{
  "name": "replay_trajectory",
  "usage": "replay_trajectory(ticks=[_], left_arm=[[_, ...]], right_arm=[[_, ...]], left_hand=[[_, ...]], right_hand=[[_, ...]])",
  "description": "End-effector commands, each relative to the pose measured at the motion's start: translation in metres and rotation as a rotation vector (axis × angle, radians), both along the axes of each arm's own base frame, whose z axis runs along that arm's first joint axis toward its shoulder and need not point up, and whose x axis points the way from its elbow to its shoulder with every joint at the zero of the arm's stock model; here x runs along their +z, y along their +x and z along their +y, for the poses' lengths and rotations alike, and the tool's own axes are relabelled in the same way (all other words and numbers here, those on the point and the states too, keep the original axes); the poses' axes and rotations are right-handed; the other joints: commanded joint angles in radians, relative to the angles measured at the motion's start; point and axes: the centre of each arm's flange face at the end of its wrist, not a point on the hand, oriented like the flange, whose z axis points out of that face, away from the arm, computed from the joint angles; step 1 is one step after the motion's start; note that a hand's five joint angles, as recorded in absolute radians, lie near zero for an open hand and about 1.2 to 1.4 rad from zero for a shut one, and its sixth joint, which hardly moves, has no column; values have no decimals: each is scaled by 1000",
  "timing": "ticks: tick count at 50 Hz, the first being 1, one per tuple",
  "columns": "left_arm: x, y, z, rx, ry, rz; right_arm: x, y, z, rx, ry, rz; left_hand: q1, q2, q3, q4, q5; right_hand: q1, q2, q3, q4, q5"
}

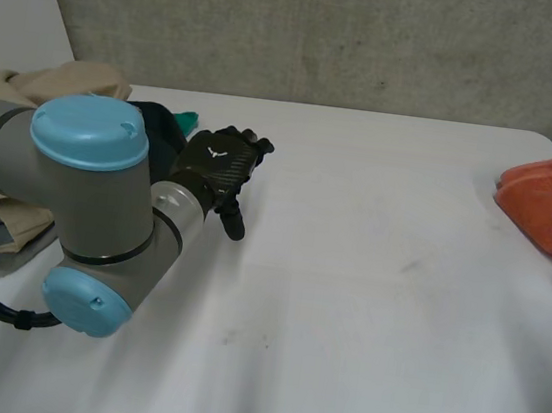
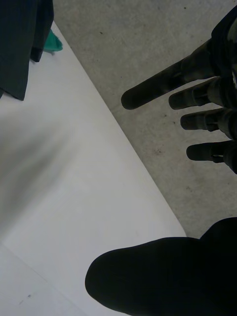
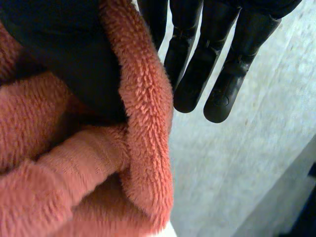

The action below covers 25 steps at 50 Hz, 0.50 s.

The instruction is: Fold the laundry.

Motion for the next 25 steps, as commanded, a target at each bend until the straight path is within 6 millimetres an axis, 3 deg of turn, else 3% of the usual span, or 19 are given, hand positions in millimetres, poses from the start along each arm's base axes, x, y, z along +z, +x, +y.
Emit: replay_trajectory(ticks=[1,4,7,10,14,15,17,19,23,25], left_arm=[[10,0,3,-5,-19,14],[22,0,4,-7,-45,32],[28,0,7,-14,-58,44],[32,-2,10,-26,-70,57],[42,-7,18,-62,-99,85],[45,-8,21,-79,-107,92],[50,-12,28,-133,-118,104],[53,-15,37,-208,-120,113],[56,-19,53,-347,-120,130],[58,-20,57,-393,-121,135]], right_arm=[[3,-18,15,14,101,-11],[11,-14,20,67,116,-12],[17,-12,27,75,140,3],[36,-15,33,42,124,50],[79,-34,36,-108,4,178],[101,-38,39,-170,-54,243],[123,-40,44,-227,-106,308],[154,-39,53,-288,-201,389],[195,-29,69,-287,-387,478],[202,-21,75,-244,-440,498]], left_hand=[[29,11,3,-428,-3],[29,11,3,-428,-3],[23,5,-2,-434,-9],[17,-1,-8,-440,-15],[14,-4,-11,-442,-18],[14,-4,-11,-442,-18],[14,-4,-11,-442,-18],[11,-7,-14,-445,-21],[14,-4,-11,-442,-18],[14,-4,-11,-442,-18]], right_hand=[[443,215,213,211,242],[-279,-507,-509,-511,-480],[-779,-1007,-1009,-1011,-980],[-779,-1007,-1009,-1011,-980],[-779,-1007,-1009,-1011,-980],[-779,-1007,-1009,-1011,-980],[-779,-1007,-1009,-1011,-980],[-779,-1007,-1009,-1011,-980],[-779,-1007,-1009,-1011,-980],[-779,-1007,-1009,-1011,-980]])
